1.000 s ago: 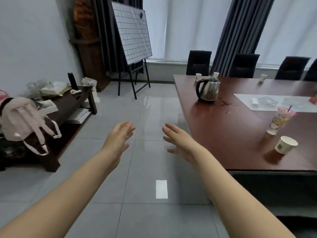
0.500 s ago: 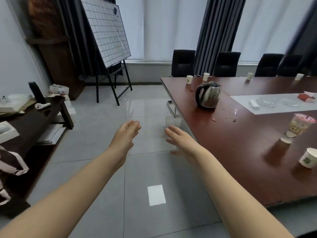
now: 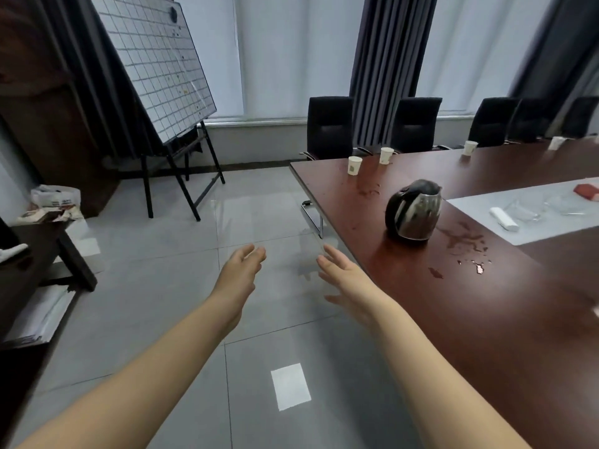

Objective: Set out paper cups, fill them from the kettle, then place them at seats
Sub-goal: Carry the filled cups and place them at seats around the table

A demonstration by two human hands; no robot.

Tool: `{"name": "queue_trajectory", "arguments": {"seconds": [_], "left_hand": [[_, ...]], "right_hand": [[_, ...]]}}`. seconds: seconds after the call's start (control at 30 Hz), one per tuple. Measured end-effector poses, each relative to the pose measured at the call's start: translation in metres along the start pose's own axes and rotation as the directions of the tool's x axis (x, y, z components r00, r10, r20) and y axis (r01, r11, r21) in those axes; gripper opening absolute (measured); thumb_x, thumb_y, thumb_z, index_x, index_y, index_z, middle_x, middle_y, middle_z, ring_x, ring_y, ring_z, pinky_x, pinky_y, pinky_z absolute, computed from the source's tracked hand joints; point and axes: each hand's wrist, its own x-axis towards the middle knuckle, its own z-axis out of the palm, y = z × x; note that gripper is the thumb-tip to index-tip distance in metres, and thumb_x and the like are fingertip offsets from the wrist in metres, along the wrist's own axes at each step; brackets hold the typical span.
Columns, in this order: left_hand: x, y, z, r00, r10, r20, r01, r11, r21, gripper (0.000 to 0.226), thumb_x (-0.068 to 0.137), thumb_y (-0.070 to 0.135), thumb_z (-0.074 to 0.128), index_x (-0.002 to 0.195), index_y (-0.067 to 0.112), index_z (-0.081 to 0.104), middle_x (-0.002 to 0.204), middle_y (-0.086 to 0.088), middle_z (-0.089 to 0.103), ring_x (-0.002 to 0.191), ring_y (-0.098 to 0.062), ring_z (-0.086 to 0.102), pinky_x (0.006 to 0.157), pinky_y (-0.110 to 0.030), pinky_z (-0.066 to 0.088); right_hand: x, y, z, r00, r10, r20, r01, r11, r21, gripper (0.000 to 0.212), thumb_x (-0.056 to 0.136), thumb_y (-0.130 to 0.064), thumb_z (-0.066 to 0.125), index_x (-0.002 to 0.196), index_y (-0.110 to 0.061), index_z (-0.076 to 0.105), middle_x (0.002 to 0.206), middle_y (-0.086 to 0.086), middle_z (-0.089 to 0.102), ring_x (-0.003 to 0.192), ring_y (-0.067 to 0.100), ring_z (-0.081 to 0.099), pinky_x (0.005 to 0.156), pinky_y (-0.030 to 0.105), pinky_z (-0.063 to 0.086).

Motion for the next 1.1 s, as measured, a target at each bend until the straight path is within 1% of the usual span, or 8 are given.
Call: {"name": "queue_trajectory", "arguments": {"seconds": [0.2,0.37,0.53,0.67,0.77,0.93,1.03,1.1], "left_hand": [[0.122,0.003,-0.005,0.997,-0.019,0.08,0.019,1.0,0.005,0.046,0.1,0.032,0.043,0.142,0.014,0.039,0.133,0.0,0.053,0.129,-0.015,0.044,0.11,-0.04,0.034],[0.277,0.023,-0.005,0.977,-0.079,0.199,0.076,0.997,0.024,0.043,0.1,0.032,0.045,0.139,0.015,0.043,0.13,0.002,0.055,0.128,-0.016,0.046,0.109,-0.041,0.034],[0.387,0.062,0.017,0.961,-0.033,0.276,0.016,0.998,0.064,0.042,0.099,0.034,0.044,0.137,0.016,0.045,0.132,0.002,0.055,0.125,-0.014,0.047,0.109,-0.041,0.034],[0.463,0.08,0.053,0.935,-0.037,0.352,0.024,0.999,0.041,0.029,0.1,0.036,0.043,0.124,0.021,0.049,0.124,0.004,0.056,0.122,-0.013,0.048,0.111,-0.044,0.034],[0.518,0.076,0.085,0.905,-0.049,0.421,0.02,0.997,0.074,0.042,0.099,0.038,0.043,0.135,0.017,0.046,0.127,0.005,0.056,0.122,-0.012,0.048,0.108,-0.04,0.035],[0.606,0.071,0.142,0.9,-0.048,0.434,-0.005,0.993,0.122,0.048,0.1,0.034,0.045,0.145,0.018,0.036,0.142,0.0,0.047,0.13,-0.017,0.045,0.101,-0.034,0.037],[0.67,0.084,0.182,0.893,-0.062,0.445,-0.01,0.987,0.159,0.052,0.098,0.037,0.046,0.146,0.021,0.032,0.145,0.0,0.044,0.129,-0.017,0.045,0.1,-0.033,0.037],[0.714,0.096,0.21,0.884,-0.052,0.464,-0.027,0.986,0.162,0.055,0.098,0.039,0.047,0.147,0.022,0.031,0.146,0.001,0.043,0.13,-0.016,0.044,0.105,-0.036,0.036]], "right_hand": [[0.105,-0.003,0.001,0.995,0.05,-0.086,-0.052,0.998,-0.022,0.058,0.095,-0.04,0.053,0.148,-0.035,0.028,0.144,-0.014,0.039,0.13,0.011,0.042,0.105,0.044,0.035],[0.237,-0.034,-0.008,0.972,0.055,-0.231,-0.056,0.998,0.003,0.058,0.094,-0.04,0.055,0.146,-0.032,0.031,0.146,-0.012,0.04,0.127,0.012,0.044,0.108,0.047,0.036],[0.313,-0.068,-0.03,0.951,0.063,-0.303,-0.054,0.998,0.039,0.064,0.092,-0.044,0.057,0.148,-0.033,0.028,0.151,-0.011,0.034,0.136,0.013,0.038,0.111,0.046,0.033],[0.368,-0.087,-0.051,0.932,0.074,-0.354,-0.07,0.997,0.024,0.071,0.091,-0.048,0.056,0.15,-0.033,0.021,0.154,-0.01,0.031,0.138,0.014,0.036,0.11,0.045,0.033],[0.42,-0.087,-0.072,0.914,0.092,-0.396,-0.089,0.996,0.027,0.069,0.093,-0.047,0.054,0.151,-0.031,0.02,0.155,-0.009,0.03,0.138,0.016,0.035,0.11,0.045,0.033],[0.51,-0.083,-0.116,0.886,0.149,-0.439,-0.12,0.988,0.093,0.057,0.099,-0.038,0.047,0.15,-0.029,0.024,0.153,-0.006,0.033,0.136,0.016,0.039,0.112,0.048,0.031],[0.564,-0.092,-0.151,0.87,0.193,-0.453,-0.15,0.98,0.13,0.061,0.097,-0.042,0.049,0.151,-0.029,0.023,0.153,-0.006,0.033,0.135,0.016,0.039,0.111,0.048,0.031],[0.598,-0.103,-0.177,0.864,0.194,-0.466,-0.15,0.98,0.13,0.066,0.095,-0.044,0.052,0.151,-0.029,0.02,0.153,-0.007,0.033,0.134,0.017,0.04,0.111,0.048,0.031]]}}
